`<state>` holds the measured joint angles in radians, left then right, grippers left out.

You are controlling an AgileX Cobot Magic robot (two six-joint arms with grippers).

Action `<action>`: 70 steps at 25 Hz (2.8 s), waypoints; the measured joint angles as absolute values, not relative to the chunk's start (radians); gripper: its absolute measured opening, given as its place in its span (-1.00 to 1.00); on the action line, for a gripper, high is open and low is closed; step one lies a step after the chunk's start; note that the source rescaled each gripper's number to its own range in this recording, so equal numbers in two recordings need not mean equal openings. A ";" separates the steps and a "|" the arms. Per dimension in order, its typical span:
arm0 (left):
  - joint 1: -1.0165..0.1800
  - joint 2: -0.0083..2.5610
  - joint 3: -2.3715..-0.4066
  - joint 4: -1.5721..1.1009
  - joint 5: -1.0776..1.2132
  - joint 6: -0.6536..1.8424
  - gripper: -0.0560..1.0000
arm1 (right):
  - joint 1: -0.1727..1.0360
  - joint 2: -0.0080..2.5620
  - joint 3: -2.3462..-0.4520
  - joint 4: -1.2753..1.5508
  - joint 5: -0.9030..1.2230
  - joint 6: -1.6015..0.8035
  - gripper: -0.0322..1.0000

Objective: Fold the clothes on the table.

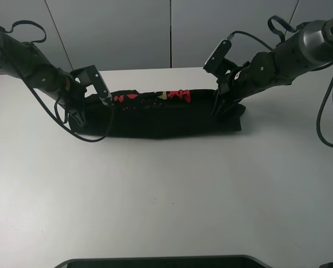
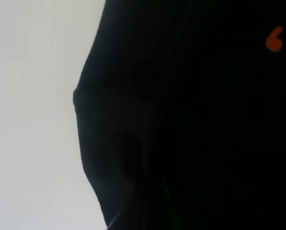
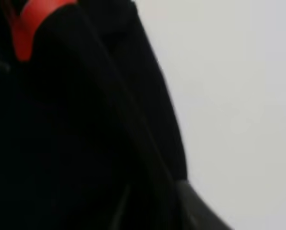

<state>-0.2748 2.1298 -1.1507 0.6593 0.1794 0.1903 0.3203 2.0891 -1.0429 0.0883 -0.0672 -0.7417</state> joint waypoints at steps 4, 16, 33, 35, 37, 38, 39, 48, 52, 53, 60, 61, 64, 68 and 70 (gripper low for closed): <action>-0.273 2.130 -1.153 0.659 0.167 0.190 -0.52 | 0.320 2.089 -1.043 0.091 -0.078 -0.744 0.62; -0.273 1.811 -1.148 0.639 0.183 0.190 0.30 | 0.320 1.754 -1.043 0.130 -0.034 -0.806 0.78; -0.273 1.568 -1.148 -0.012 0.624 0.234 0.30 | 0.049 1.647 -1.043 0.441 0.520 -0.487 0.78; -0.273 1.568 -1.148 -0.075 0.632 0.271 0.30 | 0.049 1.703 -1.043 0.488 0.529 -0.509 0.78; -0.273 1.568 -1.148 -0.100 0.634 0.288 0.31 | 0.049 1.767 -1.043 0.524 0.536 -0.540 0.78; -0.273 1.568 -1.148 -0.104 0.636 0.291 0.31 | 0.049 1.802 -1.043 0.539 0.536 -0.551 0.78; -0.273 1.568 -1.148 -0.108 0.638 0.294 0.31 | 0.049 1.834 -1.043 0.546 0.534 -0.561 0.78; -0.273 1.568 -1.148 -0.111 0.640 0.298 0.31 | 0.049 1.948 -1.043 0.580 0.532 -0.598 0.78; -0.273 1.568 -1.148 -0.113 0.640 0.309 0.31 | 0.047 1.958 -1.043 0.693 0.554 -0.689 0.78; -0.273 1.568 -1.148 -0.113 0.640 0.311 0.31 | 0.047 1.965 -1.043 0.723 0.561 -0.709 0.78; -0.273 1.568 -1.148 -0.113 0.640 0.313 0.31 | 0.049 1.999 -1.043 0.803 0.575 -0.778 0.79; -0.273 1.568 -1.148 -0.113 0.640 0.313 0.31 | 0.049 2.006 -1.043 0.807 0.575 -0.780 0.79; -0.273 1.568 -1.148 -0.113 0.640 0.315 0.31 | 0.049 2.024 -1.043 0.828 0.575 -0.791 0.79; -0.273 1.568 -1.148 -0.113 0.640 0.315 0.31 | 0.049 2.049 -1.048 0.868 0.592 -0.813 0.79; -0.273 1.568 -1.148 -0.113 0.640 0.315 0.31 | 0.049 2.062 -1.055 0.906 0.606 -0.835 0.79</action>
<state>-0.2726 1.5678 -1.1481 -0.1127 0.6397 0.3151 0.0489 2.0617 -1.0553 0.9057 0.6063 -0.8346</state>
